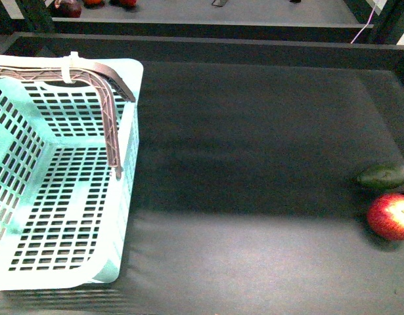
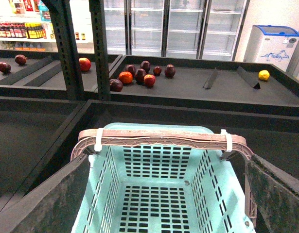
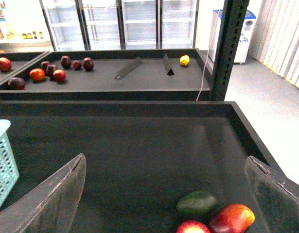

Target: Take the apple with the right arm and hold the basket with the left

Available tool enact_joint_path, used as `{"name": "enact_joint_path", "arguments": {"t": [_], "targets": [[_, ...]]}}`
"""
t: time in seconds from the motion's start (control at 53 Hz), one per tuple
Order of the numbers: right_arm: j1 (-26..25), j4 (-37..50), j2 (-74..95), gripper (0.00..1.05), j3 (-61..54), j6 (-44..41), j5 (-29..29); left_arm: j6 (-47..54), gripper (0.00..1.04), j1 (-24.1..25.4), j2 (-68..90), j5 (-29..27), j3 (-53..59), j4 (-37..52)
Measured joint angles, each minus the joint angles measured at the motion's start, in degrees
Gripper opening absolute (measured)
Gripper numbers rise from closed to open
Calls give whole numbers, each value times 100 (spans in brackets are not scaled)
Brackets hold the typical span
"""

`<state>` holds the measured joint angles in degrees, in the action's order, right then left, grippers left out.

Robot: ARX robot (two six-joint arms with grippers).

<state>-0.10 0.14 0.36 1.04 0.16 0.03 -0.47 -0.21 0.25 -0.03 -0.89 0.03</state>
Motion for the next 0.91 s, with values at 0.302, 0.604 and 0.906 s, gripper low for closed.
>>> {"name": "enact_joint_path", "arguments": {"t": [0.302, 0.604, 0.906], "targets": [[0, 0, 0, 96, 0, 0, 0, 0, 98, 0, 0, 0, 0, 0], [0, 0, 0, 96, 0, 0, 0, 0, 98, 0, 0, 0, 0, 0], [0, 0, -2, 96, 0, 0, -4, -85, 98, 739, 1292, 1670, -638, -1749]]}}
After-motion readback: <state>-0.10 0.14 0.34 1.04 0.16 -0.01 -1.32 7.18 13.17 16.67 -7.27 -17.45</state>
